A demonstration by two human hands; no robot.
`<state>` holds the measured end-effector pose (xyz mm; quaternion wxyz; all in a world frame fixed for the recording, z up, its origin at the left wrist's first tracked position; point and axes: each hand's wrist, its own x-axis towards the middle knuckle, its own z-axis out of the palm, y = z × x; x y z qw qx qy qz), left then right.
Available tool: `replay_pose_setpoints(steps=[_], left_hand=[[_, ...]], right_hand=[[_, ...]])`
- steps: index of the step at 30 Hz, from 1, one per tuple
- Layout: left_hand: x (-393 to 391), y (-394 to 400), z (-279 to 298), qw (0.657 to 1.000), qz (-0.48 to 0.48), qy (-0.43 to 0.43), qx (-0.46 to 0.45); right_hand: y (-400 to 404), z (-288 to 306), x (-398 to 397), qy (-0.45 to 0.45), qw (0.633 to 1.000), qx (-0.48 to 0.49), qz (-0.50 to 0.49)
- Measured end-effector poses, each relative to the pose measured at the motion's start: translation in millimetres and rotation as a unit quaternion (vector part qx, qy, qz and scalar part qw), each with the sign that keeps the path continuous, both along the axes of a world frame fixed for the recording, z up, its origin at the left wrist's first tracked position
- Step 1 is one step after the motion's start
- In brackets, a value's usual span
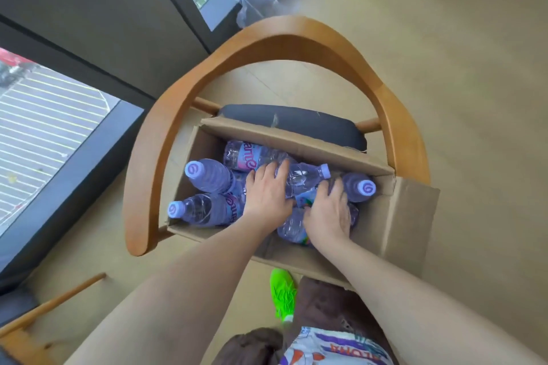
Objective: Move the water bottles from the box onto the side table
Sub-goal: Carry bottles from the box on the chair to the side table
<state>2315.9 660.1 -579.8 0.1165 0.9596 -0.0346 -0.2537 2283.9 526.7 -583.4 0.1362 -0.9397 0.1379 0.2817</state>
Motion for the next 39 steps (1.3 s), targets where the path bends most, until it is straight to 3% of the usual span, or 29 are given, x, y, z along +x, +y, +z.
replay_pose_setpoints(steps=[4, 10, 23, 29, 33, 39], left_hand=[[8, 2, -6, 1.0, 0.028, 0.005, -0.013], [10, 22, -7, 0.992, 0.099, 0.036, -0.074], [2, 37, 4, 0.98, 0.163, 0.044, -0.108], [-15, 48, 17, 0.949, 0.275, 0.02, -0.152], [-30, 54, 8, 0.937, 0.314, 0.011, -0.152], [-36, 50, 17, 0.918, 0.351, 0.006, -0.182]], right_hand=[[-8, -14, 10, -0.033, 0.995, -0.004, 0.097], [4, -23, 23, 0.004, 0.955, -0.069, 0.287], [5, -4, 38, 0.016, 0.921, -0.081, 0.38], [13, -12, 44, 0.072, 0.926, -0.062, 0.365], [16, -28, 35, 0.059, 0.929, -0.083, 0.355], [-5, -10, 36, 0.105, 0.967, -0.033, 0.23]])
